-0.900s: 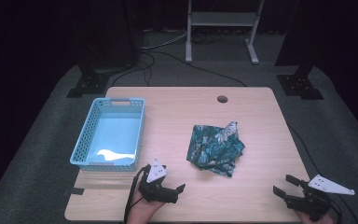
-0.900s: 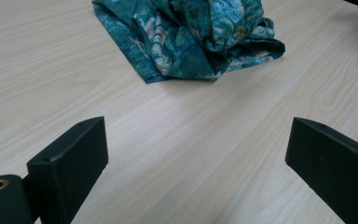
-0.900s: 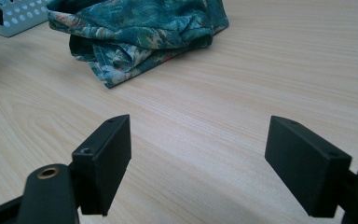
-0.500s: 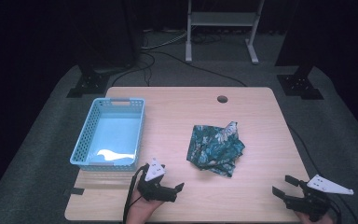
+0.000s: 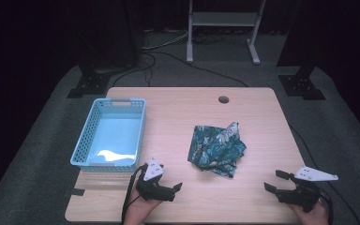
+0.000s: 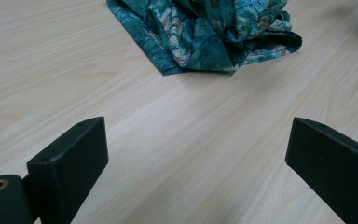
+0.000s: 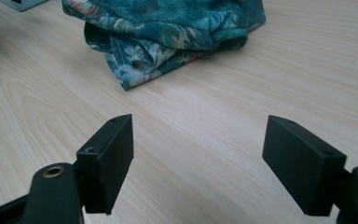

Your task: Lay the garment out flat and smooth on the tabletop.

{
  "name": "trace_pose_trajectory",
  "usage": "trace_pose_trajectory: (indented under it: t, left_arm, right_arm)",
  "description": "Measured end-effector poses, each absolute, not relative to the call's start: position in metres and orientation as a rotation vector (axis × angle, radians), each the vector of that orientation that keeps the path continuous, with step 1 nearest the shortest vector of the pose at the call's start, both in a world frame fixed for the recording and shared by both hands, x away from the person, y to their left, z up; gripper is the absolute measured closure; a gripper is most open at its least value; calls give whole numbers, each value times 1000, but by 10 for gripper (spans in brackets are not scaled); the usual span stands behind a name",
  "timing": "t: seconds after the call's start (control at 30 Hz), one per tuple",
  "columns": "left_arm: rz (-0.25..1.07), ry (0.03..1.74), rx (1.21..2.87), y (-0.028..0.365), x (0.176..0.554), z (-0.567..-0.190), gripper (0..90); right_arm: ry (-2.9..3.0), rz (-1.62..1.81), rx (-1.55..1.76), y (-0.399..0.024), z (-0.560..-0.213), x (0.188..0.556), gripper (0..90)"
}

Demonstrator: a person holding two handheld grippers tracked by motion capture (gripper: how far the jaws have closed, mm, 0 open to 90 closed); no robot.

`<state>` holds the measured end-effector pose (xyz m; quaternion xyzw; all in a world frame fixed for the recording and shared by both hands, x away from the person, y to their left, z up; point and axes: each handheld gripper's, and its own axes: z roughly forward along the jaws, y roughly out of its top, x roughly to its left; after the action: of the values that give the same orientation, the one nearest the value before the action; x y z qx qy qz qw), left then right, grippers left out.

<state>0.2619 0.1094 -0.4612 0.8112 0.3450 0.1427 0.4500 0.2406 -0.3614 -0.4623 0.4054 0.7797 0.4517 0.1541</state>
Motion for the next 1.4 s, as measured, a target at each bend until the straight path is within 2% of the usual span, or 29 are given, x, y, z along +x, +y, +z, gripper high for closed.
trace_pose_trajectory:
  t: [0.6,1.33,1.4]
  left_arm:
    - [361,837,2014,111,263,-460,48]
    - [361,852,2000,117,262,-459,48]
    - [363,845,2004,116,261,-459,48]
  right_arm:
    - [2312,1226,999,-318,-425,282,244]
    - [2410,1225,978,-260,-429,333,248]
    - [2423,1211,985,-251,-432,341,289]
